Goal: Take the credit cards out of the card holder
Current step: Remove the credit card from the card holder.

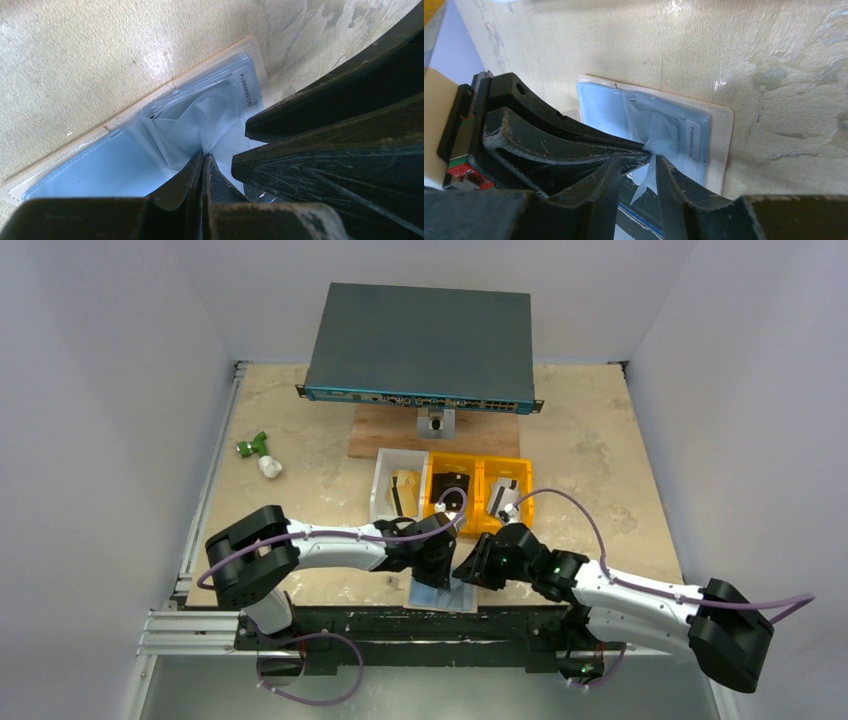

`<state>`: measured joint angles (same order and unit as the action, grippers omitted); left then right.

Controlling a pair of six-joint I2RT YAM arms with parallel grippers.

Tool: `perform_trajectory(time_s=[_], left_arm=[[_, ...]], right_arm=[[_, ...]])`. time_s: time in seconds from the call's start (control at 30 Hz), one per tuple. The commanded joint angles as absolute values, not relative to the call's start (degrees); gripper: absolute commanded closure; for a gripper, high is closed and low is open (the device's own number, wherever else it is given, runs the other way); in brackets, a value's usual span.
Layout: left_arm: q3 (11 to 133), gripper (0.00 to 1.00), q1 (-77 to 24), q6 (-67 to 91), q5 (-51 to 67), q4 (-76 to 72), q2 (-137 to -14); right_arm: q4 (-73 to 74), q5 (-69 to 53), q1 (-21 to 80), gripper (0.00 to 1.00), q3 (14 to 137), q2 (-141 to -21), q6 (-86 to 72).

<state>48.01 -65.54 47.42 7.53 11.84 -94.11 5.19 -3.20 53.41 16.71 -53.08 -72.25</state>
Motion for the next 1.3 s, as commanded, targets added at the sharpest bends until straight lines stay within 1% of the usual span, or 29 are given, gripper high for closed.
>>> perform_trajectory(time_s=[0.0,0.1,0.3,0.47,0.6,0.83,0.93,1.03,1.1,1.27], left_arm=[[45.34,1.00,-66.14,47.81,8.66,12.40,-96.34],[45.17,1.00,-66.03,47.86,8.63,12.42,-96.28],[44.75,1.00,-65.92,47.90,8.65,12.15,-96.33],[44.99,1.00,-65.92,48.03,8.80,11.87,-96.73],[45.15,1.00,-65.92,47.99,8.85,11.87,-96.78],[44.84,1.00,-65.92,47.91,8.88,11.89,-96.38],[44.82,1.00,-65.92,47.74,9.05,12.00,-95.86],[45.15,1.00,-65.92,47.40,8.89,13.07,-94.83],[45.39,0.95,-65.92,47.14,8.48,14.26,-93.50],[45.51,0.77,-65.92,46.63,5.66,19.01,-87.09]], right_arm=[[1.54,-3.56,54.29,0.69,16.37,-55.10,-74.12],[3.01,-2.86,54.39,0.70,16.39,-55.18,-74.35],[7.71,-0.78,54.45,0.68,16.59,-51.38,-74.72],[5.22,-1.92,55.11,0.69,15.18,-52.42,-76.33],[3.91,-0.82,57.26,0.69,15.50,-54.34,-77.80],[0.38,-0.34,57.74,0.70,14.09,-56.44,-79.56],[-1.98,-0.09,57.74,0.77,13.99,-57.64,-80.09],[-2.31,-0.08,57.75,0.91,14.92,-58.50,-80.16],[-1.85,1.17,57.83,1.00,15.62,-58.63,-79.87],[-0.71,1.96,57.83,1.00,16.80,-58.11,-79.22]])
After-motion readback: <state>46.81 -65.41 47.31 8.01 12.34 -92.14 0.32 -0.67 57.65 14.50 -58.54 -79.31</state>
